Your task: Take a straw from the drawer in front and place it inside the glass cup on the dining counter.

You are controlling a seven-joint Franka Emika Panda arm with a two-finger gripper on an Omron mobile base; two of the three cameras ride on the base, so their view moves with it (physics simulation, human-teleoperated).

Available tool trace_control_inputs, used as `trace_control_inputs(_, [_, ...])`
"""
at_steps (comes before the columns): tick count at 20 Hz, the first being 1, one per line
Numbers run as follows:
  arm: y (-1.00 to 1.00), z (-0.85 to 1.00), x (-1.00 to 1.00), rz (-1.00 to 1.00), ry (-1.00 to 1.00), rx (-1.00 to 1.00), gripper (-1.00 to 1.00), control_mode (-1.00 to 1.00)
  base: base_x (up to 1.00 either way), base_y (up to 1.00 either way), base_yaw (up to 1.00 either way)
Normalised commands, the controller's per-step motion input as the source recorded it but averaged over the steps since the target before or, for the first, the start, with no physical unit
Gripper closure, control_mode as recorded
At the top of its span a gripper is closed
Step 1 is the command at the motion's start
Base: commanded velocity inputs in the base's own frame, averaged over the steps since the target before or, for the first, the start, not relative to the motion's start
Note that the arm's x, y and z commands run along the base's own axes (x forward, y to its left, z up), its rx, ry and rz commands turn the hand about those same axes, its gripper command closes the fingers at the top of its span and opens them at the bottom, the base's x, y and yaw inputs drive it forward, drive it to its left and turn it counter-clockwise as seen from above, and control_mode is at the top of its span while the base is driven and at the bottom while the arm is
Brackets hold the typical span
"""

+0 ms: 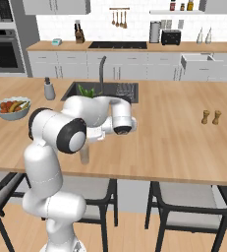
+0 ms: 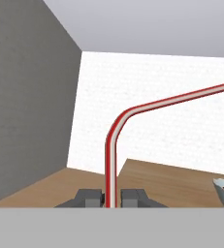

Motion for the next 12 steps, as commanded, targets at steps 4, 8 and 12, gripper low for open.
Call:
trace_control_inputs(4, [0.00,-0.13,-0.14,0.00,0.00,0.01,1.00,-1.00,0.00,0.00,0.00])
trace_control_inputs(8, [0.00,-0.16,-0.03,0.00,0.00,0.00,1.00,-1.00,0.00,0.00,0.00])
trace_control_inputs(12, [0.00,-0.14,0.00,0.00,0.00,0.01,1.00,-1.00,0.00,0.00,0.00])
